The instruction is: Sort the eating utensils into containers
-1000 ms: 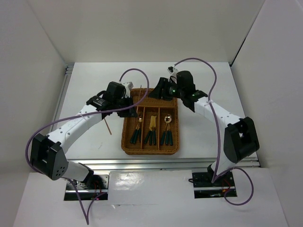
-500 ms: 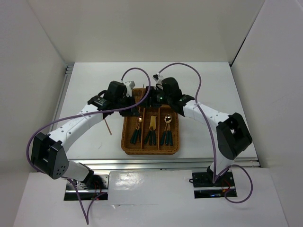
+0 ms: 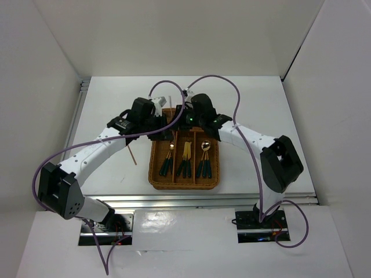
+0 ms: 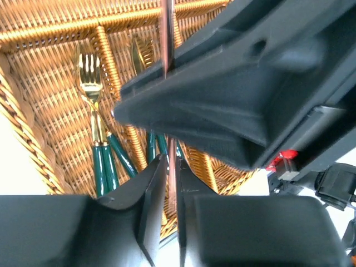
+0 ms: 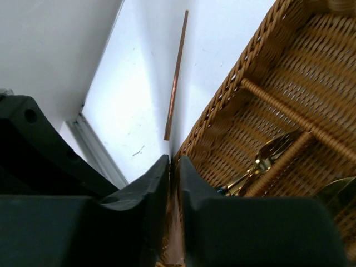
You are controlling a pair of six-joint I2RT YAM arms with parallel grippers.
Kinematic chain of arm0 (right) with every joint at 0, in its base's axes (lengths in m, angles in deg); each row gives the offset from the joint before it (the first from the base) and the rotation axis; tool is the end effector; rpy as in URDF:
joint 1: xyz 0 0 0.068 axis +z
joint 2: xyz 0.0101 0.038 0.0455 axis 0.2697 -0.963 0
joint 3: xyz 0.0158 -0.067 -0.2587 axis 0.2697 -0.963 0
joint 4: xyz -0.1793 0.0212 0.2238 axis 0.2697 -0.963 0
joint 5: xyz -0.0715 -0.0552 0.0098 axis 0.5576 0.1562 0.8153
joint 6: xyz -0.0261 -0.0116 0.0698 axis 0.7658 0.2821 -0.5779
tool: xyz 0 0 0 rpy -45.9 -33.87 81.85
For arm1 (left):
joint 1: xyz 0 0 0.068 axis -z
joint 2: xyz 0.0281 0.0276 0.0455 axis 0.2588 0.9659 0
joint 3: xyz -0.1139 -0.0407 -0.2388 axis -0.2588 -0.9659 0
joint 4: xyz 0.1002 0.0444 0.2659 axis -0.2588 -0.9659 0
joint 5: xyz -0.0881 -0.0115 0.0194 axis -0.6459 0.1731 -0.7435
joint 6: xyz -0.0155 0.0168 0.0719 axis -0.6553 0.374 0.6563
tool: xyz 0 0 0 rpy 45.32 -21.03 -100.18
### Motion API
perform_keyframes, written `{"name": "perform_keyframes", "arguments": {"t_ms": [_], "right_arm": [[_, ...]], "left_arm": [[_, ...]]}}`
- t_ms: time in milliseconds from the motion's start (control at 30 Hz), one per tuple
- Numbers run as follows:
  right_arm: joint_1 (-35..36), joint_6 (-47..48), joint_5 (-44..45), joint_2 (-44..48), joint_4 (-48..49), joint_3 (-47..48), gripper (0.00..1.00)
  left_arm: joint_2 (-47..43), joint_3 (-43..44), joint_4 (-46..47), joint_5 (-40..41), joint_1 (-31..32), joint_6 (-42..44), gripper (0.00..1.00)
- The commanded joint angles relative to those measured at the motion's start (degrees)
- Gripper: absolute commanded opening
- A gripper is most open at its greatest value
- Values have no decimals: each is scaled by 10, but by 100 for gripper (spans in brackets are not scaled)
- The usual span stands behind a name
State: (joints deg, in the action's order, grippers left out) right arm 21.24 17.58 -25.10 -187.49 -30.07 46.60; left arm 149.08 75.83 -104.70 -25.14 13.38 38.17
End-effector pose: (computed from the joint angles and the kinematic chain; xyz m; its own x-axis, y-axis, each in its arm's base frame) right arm 0.3433 0.2866 0.2421 -0.7356 0.0650 -0.6743 -0.5074 0.6066 0.6120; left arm 0.3146 -0.1875 0.2773 -0.8148 -0.1637 -0.5562 0.2139 0.8068 -0.5508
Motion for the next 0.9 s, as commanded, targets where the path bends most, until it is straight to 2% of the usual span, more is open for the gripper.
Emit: {"name": "perform_keyframes", "arguments": {"t_ms": [0, 33, 67, 167, 300, 333, 467, 600, 867], "right_arm": [[4, 10, 27, -18, -15, 46, 17], [4, 10, 33, -18, -33, 60, 14], [4, 10, 47, -23, -43, 68, 9], [-15, 18, 62, -36, -82, 97, 4], [-50, 91, 92, -43, -116, 132, 4], [-50, 141, 107, -48, -131, 140, 4], [-56, 285, 197, -61, -145, 169, 6], [-56, 403, 225, -89, -153, 191, 6], [-45, 534, 278, -195, -213, 271, 3]], "left_arm": [[4, 7, 20, -9, 3, 0, 31], [4, 7, 20, -3, 3, 0, 39], [-3, 7, 20, 3, 3, 0, 44], [-11, 14, -5, 23, 3, 0, 57], [-39, 20, -35, 41, -25, 0, 65], [-51, 20, -35, 49, -44, 0, 67], [-73, 7, -58, 74, -95, 7, 70], [-90, 1, -68, 74, -147, 25, 70], [-101, -29, -68, 69, -222, 37, 70]]}}
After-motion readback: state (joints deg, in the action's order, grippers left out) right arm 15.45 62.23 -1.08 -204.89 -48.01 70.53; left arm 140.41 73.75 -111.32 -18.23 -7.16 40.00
